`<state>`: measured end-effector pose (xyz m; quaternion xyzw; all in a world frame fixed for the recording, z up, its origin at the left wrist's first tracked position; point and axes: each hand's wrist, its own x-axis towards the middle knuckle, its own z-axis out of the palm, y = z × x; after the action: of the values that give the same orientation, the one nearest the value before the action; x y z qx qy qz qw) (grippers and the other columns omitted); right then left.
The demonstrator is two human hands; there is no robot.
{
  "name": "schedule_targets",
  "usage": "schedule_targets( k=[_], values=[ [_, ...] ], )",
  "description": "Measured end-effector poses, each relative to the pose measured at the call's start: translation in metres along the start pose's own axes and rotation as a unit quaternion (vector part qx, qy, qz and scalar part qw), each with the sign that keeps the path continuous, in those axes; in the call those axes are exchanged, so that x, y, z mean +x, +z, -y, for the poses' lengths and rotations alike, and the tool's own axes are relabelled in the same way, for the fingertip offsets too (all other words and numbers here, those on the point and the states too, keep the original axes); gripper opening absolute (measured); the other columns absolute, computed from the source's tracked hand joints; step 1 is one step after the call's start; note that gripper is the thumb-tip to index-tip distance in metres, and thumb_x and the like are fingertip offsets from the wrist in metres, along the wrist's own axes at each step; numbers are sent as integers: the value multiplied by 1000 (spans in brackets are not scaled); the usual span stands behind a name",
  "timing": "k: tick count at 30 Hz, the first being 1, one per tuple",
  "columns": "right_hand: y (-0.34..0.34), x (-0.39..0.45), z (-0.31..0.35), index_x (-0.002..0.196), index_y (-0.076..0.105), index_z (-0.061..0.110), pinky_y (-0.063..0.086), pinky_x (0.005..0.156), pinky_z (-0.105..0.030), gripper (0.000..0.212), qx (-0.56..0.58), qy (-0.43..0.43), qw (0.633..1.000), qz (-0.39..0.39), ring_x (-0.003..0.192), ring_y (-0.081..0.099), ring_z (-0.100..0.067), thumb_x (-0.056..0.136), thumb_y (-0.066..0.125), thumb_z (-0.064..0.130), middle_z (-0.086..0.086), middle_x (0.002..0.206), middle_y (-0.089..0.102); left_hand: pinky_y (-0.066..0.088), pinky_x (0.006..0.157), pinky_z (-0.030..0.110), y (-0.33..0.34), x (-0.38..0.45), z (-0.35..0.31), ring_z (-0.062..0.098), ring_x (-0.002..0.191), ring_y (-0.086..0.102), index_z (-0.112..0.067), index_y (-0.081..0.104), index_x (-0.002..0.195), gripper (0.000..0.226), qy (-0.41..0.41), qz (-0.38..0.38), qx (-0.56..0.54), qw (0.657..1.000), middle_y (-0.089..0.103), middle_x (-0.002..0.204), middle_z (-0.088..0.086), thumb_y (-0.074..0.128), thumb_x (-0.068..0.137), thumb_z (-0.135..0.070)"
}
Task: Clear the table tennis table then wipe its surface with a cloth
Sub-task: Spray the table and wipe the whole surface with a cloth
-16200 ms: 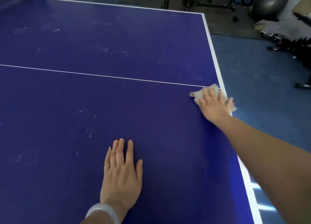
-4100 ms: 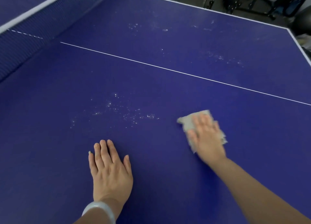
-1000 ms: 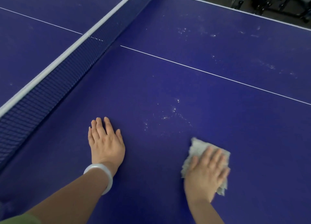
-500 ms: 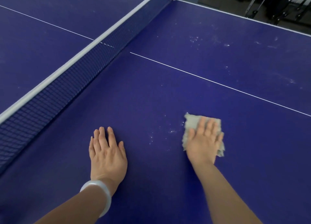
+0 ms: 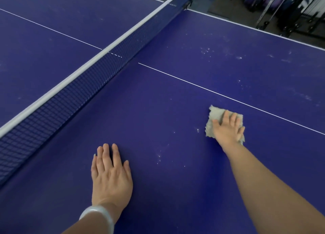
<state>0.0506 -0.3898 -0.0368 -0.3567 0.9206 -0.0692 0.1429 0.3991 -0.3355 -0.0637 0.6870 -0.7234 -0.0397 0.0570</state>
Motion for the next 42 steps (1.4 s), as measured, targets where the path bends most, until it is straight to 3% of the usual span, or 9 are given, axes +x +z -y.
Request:
schedule_targets(
  k=[7,14,17,25,31,33,36,39,42],
  values=[
    [24,-54,39,153,-12,28,-19,116,-39,64,-76,-313,943,79,143,-29,-13,103,22,48,5,157,-24,5,118,42,0,1,0,33,144,23,-1,32,147,63,2,-7,11,1000,33,152,21,16,99,-39],
    [-2,17,27,156,2,17,-7,118,-53,67,-34,14,999,14,149,-12,-30,101,25,47,-14,162,-7,11,117,45,-1,2,-1,35,144,26,0,34,146,62,6,-7,5,1000,34,151,23,20,99,-38],
    [-4,36,81,156,-2,23,-11,118,-52,65,-5,42,998,44,148,-15,-31,101,20,50,-13,162,-11,15,116,47,-3,2,-1,35,143,27,1,35,145,62,4,-8,8,1000,35,150,23,20,98,-37],
    [46,-12,234,154,-7,30,-13,117,-52,62,-88,-246,958,119,146,-22,-29,102,18,51,-12,160,-19,19,114,47,-5,4,-2,35,141,33,0,41,143,61,3,-1,10,1000,39,149,22,26,96,-36],
    [58,-72,184,153,-14,29,-14,118,-50,59,-127,-375,914,93,146,-25,-26,103,11,47,-9,160,-22,17,115,47,-4,4,-1,35,142,32,0,40,143,62,5,0,6,1000,37,149,23,24,96,-36],
    [48,-62,133,153,-12,30,-12,118,-50,59,-133,-321,936,61,146,-23,-26,103,11,48,-8,161,-18,17,115,47,-3,3,-1,36,142,31,1,40,143,62,5,0,3,1000,37,149,23,23,97,-36],
    [21,-51,44,155,-4,27,-10,118,-52,60,-105,-94,990,12,148,-17,-28,102,13,50,-12,162,-11,16,115,48,-4,3,0,37,142,30,2,38,143,62,9,1,-3,1000,37,149,24,22,97,-36],
    [8,-66,6,156,-2,22,-9,117,-56,65,-59,103,993,-8,148,-13,-33,100,10,53,-16,161,-10,14,117,48,-5,3,-1,37,143,28,2,37,144,63,7,5,-2,1000,36,149,25,20,98,-36],
    [27,-89,46,156,-2,21,-9,116,-57,64,-48,112,992,2,148,-12,-36,101,14,49,-19,161,-9,13,117,47,-5,3,-1,37,143,28,2,37,145,63,10,7,0,1000,35,150,25,19,98,-37]
  ],
)
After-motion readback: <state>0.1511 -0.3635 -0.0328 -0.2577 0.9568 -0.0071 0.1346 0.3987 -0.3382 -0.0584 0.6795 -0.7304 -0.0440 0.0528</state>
